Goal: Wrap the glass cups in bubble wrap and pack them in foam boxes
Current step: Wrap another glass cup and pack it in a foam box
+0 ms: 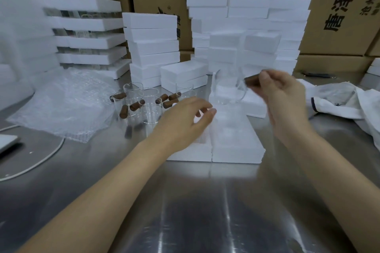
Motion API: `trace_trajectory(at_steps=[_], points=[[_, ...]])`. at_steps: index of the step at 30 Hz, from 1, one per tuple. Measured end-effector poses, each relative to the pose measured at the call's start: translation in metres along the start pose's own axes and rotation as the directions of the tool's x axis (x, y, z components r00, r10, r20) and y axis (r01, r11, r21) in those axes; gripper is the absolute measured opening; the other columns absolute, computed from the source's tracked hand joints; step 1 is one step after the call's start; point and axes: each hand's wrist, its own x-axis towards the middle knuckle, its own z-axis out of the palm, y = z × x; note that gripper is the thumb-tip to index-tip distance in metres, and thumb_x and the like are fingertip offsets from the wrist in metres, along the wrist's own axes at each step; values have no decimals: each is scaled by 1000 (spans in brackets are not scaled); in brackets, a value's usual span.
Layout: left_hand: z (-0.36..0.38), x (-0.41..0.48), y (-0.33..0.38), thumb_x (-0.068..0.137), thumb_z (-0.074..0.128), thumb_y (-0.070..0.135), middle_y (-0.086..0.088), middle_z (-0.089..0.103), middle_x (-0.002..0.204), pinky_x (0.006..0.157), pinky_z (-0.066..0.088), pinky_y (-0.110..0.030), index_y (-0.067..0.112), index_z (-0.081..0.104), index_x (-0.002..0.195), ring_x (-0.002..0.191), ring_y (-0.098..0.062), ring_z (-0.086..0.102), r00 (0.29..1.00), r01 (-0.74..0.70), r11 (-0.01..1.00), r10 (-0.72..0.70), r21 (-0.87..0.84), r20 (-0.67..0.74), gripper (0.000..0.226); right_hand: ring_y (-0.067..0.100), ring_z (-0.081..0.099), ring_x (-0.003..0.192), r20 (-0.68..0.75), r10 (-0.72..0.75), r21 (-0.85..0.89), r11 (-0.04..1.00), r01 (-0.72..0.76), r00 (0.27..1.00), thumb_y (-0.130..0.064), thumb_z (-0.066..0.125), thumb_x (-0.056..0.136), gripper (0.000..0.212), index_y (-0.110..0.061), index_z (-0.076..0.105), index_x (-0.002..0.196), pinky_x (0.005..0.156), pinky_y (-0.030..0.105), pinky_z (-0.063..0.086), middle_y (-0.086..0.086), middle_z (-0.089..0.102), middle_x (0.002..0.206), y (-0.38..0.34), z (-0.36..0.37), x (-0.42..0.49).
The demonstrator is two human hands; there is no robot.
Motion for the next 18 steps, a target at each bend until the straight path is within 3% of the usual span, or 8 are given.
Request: trace_trajectory(at_steps=[3,5,7,11,18], points=[[-3,4,2,99,43,41,10,67,87,65,41,-10,22,66,90,80,0,60,985,115,945,-149,-307,-89,31,15,71,92,127,291,325,891,-317,948,-7,53,97,18,5,66,99,79,18,54,8,74,93,9,14,-13],[-5,6,4,100,45,34,9,70,90,63,46,-11,25,65,89,77,-1,66,952,192,824,-287,-533,-101,24,20,72,93,190,411,441,775,-452,891,-2,54,95,16,9,64,100,75,18,55,13,73,99,15,19,-18],[-6,8,6,100,48,26,6,71,92,64,51,-15,24,66,90,77,-5,69,924,223,703,-374,-676,-84,20,19,72,89,239,456,427,744,-514,857,2,52,95,15,8,66,95,71,17,55,10,75,93,20,22,-20],[2,7,13,98,52,17,-7,73,98,73,56,-20,10,64,103,84,-13,71,911,292,548,-410,-784,52,15,14,71,81,345,482,308,752,-583,805,6,51,93,18,3,69,95,75,21,57,8,73,86,31,27,-26],[2,4,16,94,60,19,-1,74,104,73,57,-20,19,49,131,91,-14,71,893,347,445,-425,-825,146,38,13,70,87,439,468,142,806,-574,767,3,51,94,22,-5,70,101,80,22,57,6,74,93,34,24,-24]])
